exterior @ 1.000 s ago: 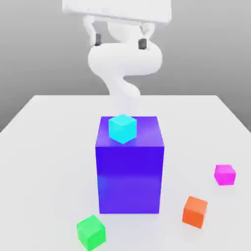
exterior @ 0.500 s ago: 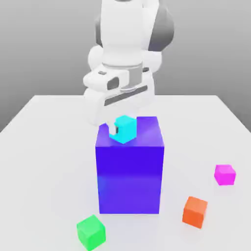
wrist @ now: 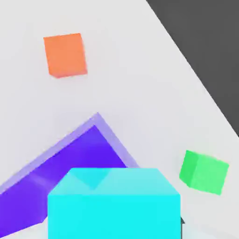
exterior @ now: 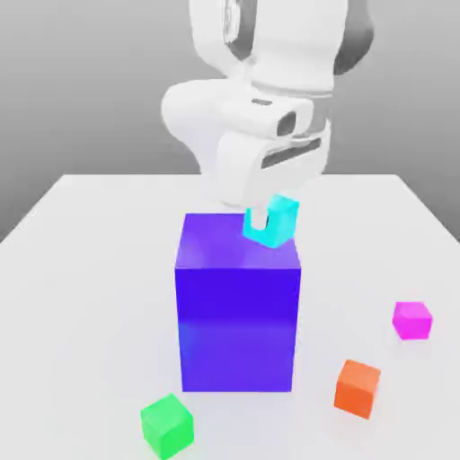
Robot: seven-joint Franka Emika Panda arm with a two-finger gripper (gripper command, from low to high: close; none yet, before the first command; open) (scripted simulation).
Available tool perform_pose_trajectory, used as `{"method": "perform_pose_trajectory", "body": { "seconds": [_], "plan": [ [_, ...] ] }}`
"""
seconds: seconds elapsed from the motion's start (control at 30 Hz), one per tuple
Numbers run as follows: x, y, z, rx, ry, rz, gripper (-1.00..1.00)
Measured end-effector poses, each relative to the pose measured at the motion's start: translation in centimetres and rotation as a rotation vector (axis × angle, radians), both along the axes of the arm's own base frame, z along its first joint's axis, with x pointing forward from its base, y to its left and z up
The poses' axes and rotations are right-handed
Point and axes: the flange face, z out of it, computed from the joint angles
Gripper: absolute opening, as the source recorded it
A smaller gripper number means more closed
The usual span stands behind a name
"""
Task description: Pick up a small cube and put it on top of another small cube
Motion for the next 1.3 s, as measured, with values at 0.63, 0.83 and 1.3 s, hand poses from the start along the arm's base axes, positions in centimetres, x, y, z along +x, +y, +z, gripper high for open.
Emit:
{"method": "perform_pose_trajectory", "body": {
  "seconds": [0.63,0.83,1.3],
  "plan": [
    [-15.3,31.0,-17.8,0.118,0.083,0.671,-1.00],
    [-16.1,31.5,-23.6,0.127,0.089,0.684,1.00],
    [-15.9,30.0,-17.9,0.112,0.093,0.677,1.00]
  ]
}}
